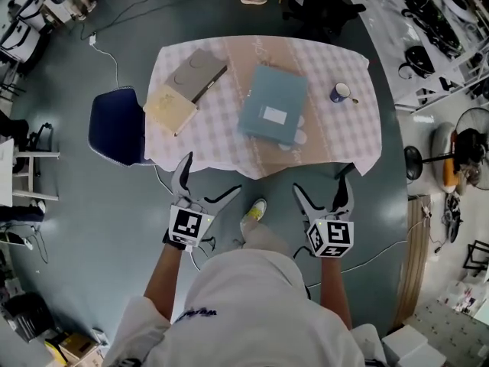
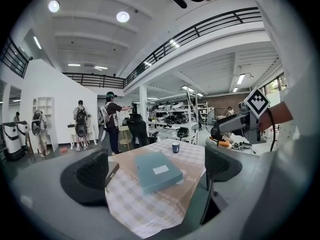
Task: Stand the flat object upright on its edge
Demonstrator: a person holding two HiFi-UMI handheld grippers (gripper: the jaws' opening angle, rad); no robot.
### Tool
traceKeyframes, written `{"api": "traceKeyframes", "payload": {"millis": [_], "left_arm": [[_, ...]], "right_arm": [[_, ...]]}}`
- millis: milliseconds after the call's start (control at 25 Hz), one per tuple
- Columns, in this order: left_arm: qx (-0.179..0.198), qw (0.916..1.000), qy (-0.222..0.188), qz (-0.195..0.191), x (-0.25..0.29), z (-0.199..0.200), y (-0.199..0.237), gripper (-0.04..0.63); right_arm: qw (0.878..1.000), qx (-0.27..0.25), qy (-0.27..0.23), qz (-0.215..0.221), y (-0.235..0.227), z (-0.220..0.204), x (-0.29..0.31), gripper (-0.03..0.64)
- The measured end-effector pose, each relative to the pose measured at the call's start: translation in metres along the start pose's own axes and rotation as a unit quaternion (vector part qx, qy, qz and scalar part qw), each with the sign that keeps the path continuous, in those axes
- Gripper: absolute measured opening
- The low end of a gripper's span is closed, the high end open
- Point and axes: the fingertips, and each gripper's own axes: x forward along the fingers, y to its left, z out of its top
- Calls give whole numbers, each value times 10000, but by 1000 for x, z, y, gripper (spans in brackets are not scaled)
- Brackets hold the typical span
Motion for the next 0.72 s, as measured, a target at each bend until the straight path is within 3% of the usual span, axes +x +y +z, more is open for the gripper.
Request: {"api": "traceKeyframes", "payload": {"millis": [240,560,720], "left_arm": [[-14,9997,196,-171,39,-12,21,586],[-198,9974,453,-523,90,-61,49,586],[-187,9941,736,-774,113,-91,57,586]], "right_arm": [[9998,-21,197,4,-5,-11,46,574],[9986,-33,446,-280,-13,-48,95,560],[9967,239,589,-513,-18,-69,118,548]]}}
